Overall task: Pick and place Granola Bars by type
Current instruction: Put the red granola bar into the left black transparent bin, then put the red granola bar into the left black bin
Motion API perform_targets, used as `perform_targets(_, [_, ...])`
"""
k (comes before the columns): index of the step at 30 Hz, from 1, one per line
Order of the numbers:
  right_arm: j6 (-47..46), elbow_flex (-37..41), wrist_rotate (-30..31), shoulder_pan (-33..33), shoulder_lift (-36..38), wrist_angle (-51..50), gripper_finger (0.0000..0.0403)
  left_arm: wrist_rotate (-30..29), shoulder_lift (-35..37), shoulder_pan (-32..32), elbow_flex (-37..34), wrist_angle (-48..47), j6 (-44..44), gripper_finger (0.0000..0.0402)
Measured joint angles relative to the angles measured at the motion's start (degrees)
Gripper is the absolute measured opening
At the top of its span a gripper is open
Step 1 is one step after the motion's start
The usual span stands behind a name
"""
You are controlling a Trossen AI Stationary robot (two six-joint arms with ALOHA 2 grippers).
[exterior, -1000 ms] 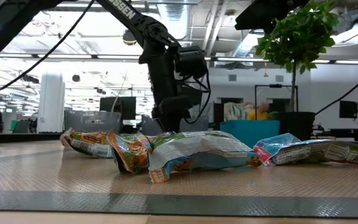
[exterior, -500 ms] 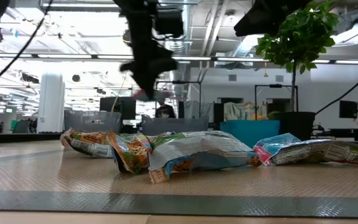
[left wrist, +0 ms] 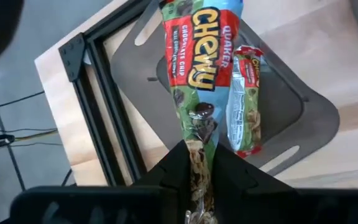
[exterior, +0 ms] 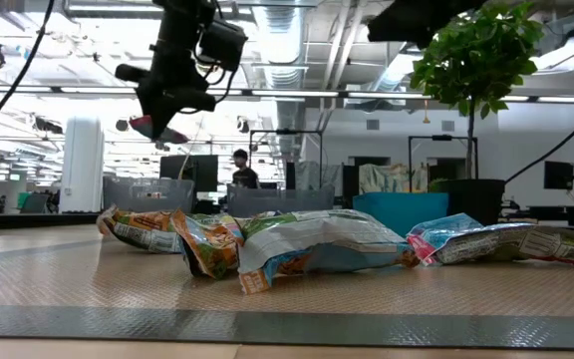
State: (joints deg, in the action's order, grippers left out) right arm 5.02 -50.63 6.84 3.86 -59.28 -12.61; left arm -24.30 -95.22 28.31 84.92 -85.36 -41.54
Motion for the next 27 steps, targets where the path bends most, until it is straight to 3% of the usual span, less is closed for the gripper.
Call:
perform_targets(8, [-0.02,0.04,-0.95,0.78,-0.08,-0.58,0.0122,3.29,0.0,3.08,-9.82,7.45,3.26,0.0052])
perform_targets(14, [-0.02,0.04,-0.97,0.78,-0.08,-0.62,0.0122,3.39,-0.02,3.04,-15.71,11.6,2.19,0.011])
perform_targets(20, [-0.03,0.04,-0.96,0.78,-0.08,-0.63,0.0122,4.52,-0.02,1.89,-14.56,15.09,5.19,0.0181])
perform_targets(24, [-0.5,0.07,-0.98,0.78,-0.08,-0.65,0.0122,8.68,-0.04,-0.93,-11.46,17.95,9.73,0.0191])
perform_targets(27, [-2.92,0.07,-0.95,0.78,-0.08,-1.03,0.0122,15.17,-0.02,-4.71,-7.92,22.92,12.04,0.0192])
